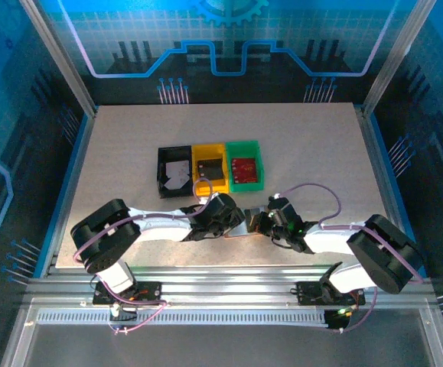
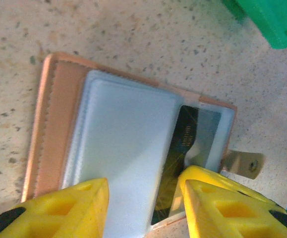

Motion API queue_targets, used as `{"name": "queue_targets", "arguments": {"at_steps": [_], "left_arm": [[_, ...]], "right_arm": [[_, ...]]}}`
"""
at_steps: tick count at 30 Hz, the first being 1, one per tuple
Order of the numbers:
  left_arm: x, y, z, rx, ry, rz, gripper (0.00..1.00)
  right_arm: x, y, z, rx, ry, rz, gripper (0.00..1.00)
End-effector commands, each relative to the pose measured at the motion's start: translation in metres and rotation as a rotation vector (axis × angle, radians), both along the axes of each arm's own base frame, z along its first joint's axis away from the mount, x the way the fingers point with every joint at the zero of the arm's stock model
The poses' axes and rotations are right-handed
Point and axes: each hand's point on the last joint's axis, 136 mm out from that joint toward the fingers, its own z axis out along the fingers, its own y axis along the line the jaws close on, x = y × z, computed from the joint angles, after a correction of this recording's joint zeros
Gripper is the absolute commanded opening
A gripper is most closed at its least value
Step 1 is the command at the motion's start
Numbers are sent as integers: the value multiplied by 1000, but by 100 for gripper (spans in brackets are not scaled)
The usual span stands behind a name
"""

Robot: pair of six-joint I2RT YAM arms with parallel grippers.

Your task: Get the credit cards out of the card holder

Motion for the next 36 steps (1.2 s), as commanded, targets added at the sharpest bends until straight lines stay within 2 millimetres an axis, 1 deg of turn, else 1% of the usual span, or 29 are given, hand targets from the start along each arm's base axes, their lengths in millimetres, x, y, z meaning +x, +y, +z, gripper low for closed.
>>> {"name": "queue_targets", "arguments": {"at_steps": [1, 5, 7, 10, 12, 18, 23, 28, 31, 33, 36], "left_arm": [[9, -6, 15, 8, -49, -36, 45], [15, -29, 25, -41, -87, -109, 45], [18, -35, 28, -52, -96, -123, 45], [20, -42, 25, -57, -96, -138, 45], [20, -45, 19, -55, -84, -148, 45], [17, -42, -4, -17, -47, -152, 44], [17, -45, -16, -10, -33, -164, 44], [14, -39, -26, 36, -23, -175, 44], [11, -34, -34, 56, -10, -173, 44], [10, -33, -40, 64, 0, -170, 44], [6, -31, -49, 64, 15, -162, 44]], "right_arm": [[-20, -23, -31, -93, 101, -16, 0], [-20, -24, -29, -98, 97, -16, 0], [-21, -25, -29, -97, 98, -17, 0], [-21, -24, -30, -94, 102, -13, 0], [-22, -24, -31, -92, 104, -14, 0], [-21, -23, -28, -85, 96, -11, 0], [-20, -21, -25, -75, 93, -1, 0], [-19, -18, -22, -63, 88, 11, 0], [-16, -9, -11, -41, 68, 62, 0], [-15, -7, -4, -37, 67, 89, 0], [-12, -7, 13, -49, 34, 108, 0]]}}
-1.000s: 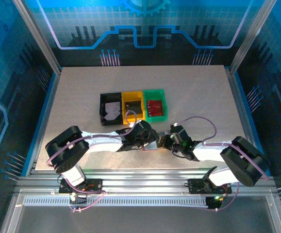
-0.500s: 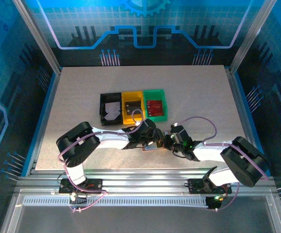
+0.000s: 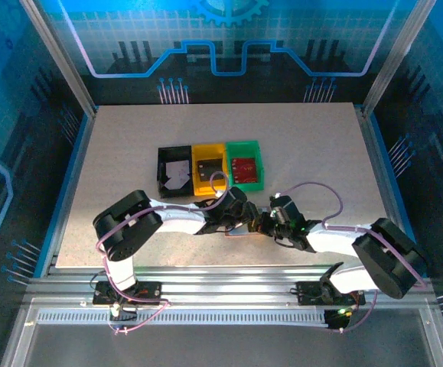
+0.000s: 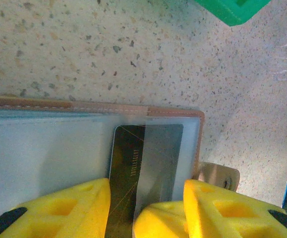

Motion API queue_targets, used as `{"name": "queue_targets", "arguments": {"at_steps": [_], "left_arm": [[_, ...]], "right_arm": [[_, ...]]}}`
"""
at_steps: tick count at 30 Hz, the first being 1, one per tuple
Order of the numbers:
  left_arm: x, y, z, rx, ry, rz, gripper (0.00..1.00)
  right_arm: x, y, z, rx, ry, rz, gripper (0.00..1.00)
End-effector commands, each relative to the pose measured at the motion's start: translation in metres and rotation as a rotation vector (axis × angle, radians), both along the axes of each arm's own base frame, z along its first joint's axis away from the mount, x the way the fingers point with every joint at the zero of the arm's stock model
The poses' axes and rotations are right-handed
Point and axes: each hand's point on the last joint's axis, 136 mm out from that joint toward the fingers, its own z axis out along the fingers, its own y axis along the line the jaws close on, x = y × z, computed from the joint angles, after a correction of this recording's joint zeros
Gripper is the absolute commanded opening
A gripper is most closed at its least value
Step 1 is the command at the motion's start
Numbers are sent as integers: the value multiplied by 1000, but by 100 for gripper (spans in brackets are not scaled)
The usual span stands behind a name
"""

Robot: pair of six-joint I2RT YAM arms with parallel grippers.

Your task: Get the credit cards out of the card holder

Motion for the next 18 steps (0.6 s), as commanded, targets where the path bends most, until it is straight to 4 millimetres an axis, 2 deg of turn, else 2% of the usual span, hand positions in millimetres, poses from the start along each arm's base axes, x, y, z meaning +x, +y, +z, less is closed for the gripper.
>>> {"name": "queue_targets", "arguments": {"at_steps": [1, 5, 8, 14, 18], "left_arm": [[-17, 15, -45, 94, 78, -17, 44], [-21, 19, -55, 93, 94, -6, 44], [-23, 19, -59, 88, 100, -6, 44], [-27, 26, -61, 120, 105, -12, 44], [-28, 30, -57, 140, 99, -17, 44]], "right_arm": [[-4, -2, 14, -36, -7, 60, 0], [-3, -3, 35, -37, -46, 84, 0], [-4, -10, 43, -47, -61, 72, 0], [1, -45, 42, -46, -52, -7, 0], [4, -48, 37, -15, -23, 12, 0]]}}
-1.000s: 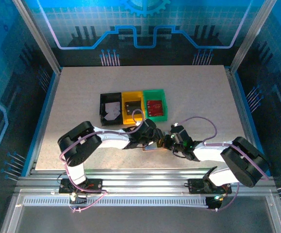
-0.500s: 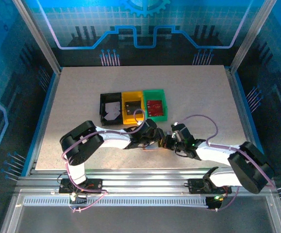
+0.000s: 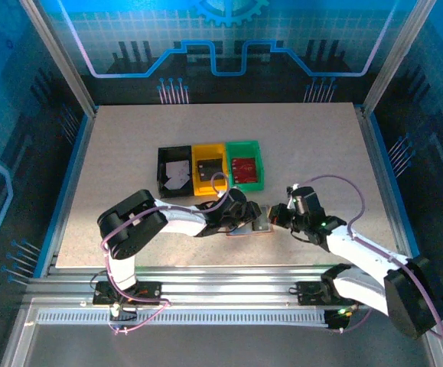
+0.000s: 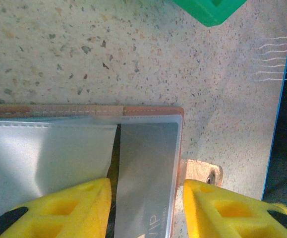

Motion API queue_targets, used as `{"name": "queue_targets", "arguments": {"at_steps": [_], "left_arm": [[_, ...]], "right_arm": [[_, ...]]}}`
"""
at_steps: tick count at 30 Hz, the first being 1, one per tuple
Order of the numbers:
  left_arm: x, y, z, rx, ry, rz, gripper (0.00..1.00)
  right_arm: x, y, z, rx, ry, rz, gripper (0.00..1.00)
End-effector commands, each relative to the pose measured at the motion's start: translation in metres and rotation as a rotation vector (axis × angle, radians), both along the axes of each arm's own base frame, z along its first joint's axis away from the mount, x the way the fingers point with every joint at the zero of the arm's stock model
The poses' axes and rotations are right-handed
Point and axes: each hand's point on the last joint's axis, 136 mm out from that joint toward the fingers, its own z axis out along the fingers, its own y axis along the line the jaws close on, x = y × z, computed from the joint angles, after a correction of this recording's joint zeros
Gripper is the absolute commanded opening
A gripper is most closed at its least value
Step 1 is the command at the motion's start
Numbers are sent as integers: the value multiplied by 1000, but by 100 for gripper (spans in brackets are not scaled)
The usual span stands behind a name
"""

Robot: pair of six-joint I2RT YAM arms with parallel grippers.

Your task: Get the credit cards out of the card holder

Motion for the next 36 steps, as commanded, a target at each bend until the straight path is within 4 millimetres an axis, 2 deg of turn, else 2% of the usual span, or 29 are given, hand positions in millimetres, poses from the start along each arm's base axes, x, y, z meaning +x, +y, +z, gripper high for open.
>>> {"name": "queue_targets", "arguments": {"at_steps": [1, 11, 19, 26, 29, 36], "left_arm": [[-32, 42, -55, 222, 124, -21, 44], [-24, 55, -14, 326, 57, -33, 46], [-12, 37, 17, 262, 13, -32, 47], [-3, 29, 46, 237, -37, -30, 48], [-2, 28, 48, 237, -41, -31, 48], [-7, 30, 25, 245, 0, -24, 46]], "right_arm": [[-8, 5, -9, 17, 45, 69, 0], [-8, 20, -27, 60, 64, 118, 0], [-10, 23, -45, 64, 97, 124, 0], [-11, 29, -36, 58, 59, 141, 0], [-10, 30, -35, 49, 57, 143, 0], [-6, 36, -37, 59, 57, 150, 0]]}}
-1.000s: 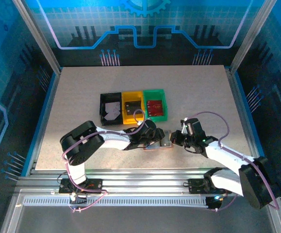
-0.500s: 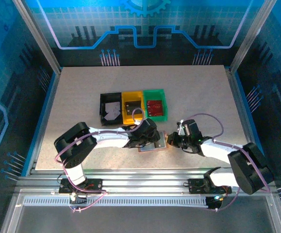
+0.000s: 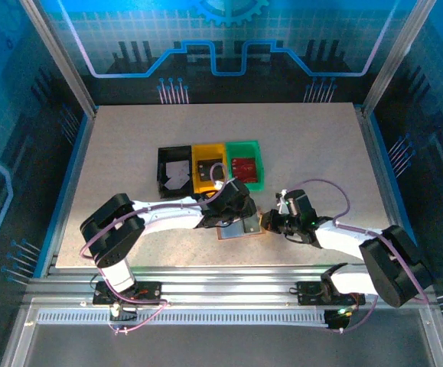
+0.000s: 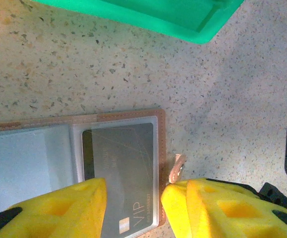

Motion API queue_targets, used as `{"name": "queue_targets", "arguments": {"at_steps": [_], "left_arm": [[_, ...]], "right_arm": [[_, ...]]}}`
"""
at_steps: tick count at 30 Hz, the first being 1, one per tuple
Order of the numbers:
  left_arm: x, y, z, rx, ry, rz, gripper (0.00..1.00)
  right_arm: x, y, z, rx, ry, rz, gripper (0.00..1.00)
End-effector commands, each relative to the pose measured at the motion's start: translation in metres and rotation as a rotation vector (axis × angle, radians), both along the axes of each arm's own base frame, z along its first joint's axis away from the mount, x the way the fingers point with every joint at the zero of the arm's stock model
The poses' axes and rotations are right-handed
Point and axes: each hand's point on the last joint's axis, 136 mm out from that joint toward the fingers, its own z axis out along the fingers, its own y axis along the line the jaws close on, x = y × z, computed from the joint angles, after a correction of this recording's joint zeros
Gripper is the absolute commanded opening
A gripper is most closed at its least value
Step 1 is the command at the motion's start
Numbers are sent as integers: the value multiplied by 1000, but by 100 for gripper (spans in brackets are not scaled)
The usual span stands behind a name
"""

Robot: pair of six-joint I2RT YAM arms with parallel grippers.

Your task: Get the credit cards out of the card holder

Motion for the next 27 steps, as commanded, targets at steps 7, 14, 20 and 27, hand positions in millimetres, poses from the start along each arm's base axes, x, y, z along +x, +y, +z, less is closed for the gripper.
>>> {"name": "queue_targets", "arguments": {"at_steps": [7, 14, 20, 27], "left_arm": [[-8, 3, -30, 25, 45, 8, 46], [-14, 6, -46, 39, 69, 7, 45], [-19, 9, -56, 51, 80, 10, 45], [-19, 10, -58, 36, 72, 20, 39]], "right_arm": [[3, 8, -7, 0, 6, 7, 0], [2, 10, -14, 2, 10, 6, 0], [-1, 10, -20, -2, 22, 6, 0], [-5, 12, -28, -2, 39, 13, 0]]}}
